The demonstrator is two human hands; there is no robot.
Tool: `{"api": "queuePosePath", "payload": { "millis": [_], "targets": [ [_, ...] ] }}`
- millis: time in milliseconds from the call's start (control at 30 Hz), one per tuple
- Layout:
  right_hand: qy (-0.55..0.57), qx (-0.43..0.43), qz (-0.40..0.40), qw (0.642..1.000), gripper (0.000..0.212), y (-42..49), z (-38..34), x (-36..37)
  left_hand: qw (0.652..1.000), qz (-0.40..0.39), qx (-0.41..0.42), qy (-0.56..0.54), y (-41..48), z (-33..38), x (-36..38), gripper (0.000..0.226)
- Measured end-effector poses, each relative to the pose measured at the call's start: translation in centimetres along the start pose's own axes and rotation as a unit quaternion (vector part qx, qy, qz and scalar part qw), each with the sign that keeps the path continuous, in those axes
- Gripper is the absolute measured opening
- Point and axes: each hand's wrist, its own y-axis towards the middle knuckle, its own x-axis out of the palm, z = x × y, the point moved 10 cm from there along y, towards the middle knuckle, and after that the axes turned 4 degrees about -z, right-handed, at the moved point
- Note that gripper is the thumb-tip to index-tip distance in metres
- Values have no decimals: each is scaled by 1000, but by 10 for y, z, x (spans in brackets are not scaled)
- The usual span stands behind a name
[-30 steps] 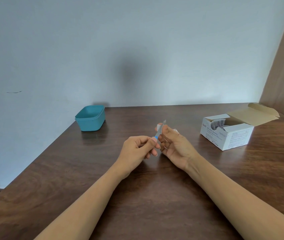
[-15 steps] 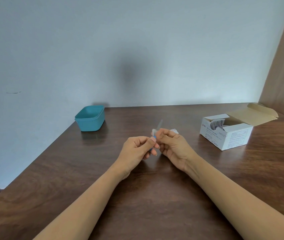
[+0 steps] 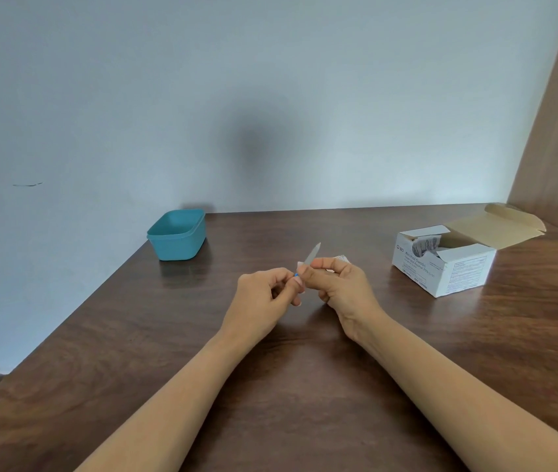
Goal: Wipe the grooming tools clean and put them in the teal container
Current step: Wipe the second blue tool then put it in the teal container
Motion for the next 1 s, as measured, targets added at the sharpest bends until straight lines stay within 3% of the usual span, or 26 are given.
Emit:
{"api": "queuePosePath", "payload": {
  "millis": [333,433,567,667,833,1000],
  "targets": [
    [82,-26,100,991,21,1,-5,-23,1000,-26,18,1,1,6,8,18],
    [59,-22,77,995,13,2,-5,-19,1000,-19,16,3,1,5,7,19],
    [-17,-6,-1,1000,25,-2,-2,1,999,-4,18,31,1,4,1,22],
    [-25,16,-35,999,14,-4,0,9,999,5,16,51,2,4,-2,21],
    [19,34,-32,999,13,-1,0,5,999,19,7,49,2,2,-5,21],
    [16,0,28,999,22,0,-3,-6,1000,-2,8,10,2,4,0,20]
  ]
}}
